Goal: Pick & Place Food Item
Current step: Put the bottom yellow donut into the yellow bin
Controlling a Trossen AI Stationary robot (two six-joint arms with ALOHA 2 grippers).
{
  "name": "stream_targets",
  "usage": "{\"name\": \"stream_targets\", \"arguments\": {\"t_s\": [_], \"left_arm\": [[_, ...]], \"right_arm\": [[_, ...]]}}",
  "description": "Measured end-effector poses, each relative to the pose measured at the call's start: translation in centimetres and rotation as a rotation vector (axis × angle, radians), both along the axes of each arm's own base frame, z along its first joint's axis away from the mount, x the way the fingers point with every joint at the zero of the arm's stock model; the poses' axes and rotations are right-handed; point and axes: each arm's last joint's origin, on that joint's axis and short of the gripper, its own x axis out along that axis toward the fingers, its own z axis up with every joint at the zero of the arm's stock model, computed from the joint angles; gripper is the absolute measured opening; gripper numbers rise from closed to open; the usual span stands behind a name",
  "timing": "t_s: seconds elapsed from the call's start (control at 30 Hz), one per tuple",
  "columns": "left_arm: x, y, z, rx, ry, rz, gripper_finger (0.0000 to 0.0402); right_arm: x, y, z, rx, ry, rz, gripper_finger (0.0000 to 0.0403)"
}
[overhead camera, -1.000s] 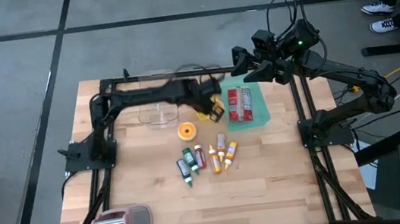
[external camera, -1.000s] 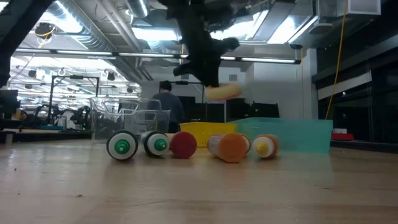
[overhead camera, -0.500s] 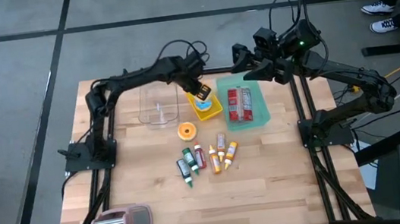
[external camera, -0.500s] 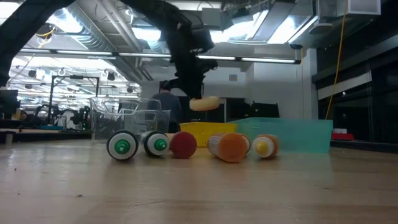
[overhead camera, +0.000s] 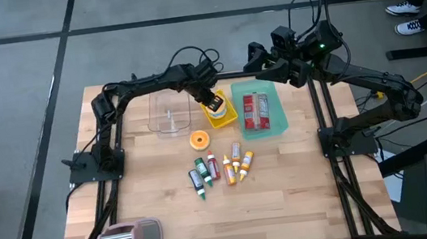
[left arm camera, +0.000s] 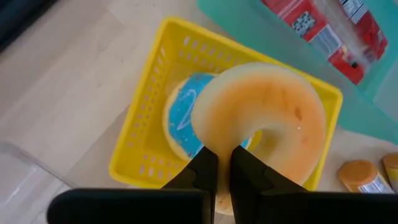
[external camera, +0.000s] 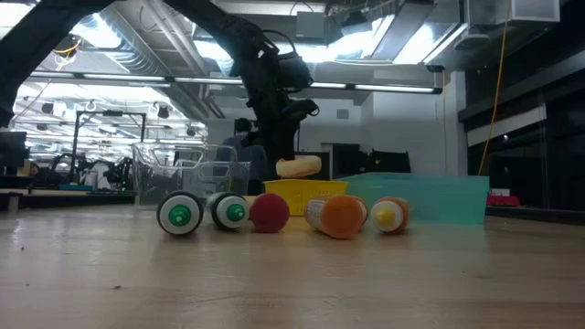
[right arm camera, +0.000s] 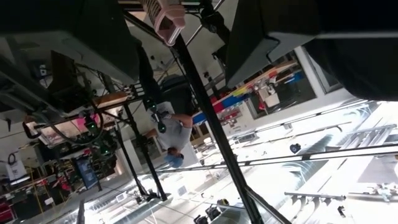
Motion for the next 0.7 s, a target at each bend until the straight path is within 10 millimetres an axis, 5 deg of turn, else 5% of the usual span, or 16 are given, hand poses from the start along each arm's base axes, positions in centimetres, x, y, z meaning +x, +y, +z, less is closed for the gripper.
{"name": "stream_targets", "arguments": {"t_s": [0.33, 0.7], "left_arm": [[0.52, 0.24, -0.71, 0.002, -0.020, -0.004, 0.0022], [0.46, 0.52, -0.68, 0.033, -0.016, -0.009, 0.0087]], "right_arm": [[0.00, -0.03, 0.01, 0.001, -0.003, -0.008, 0.0237], [0.01, -0.01, 0.00, 0.010, 0.004, -0.001, 0.0237]]}}
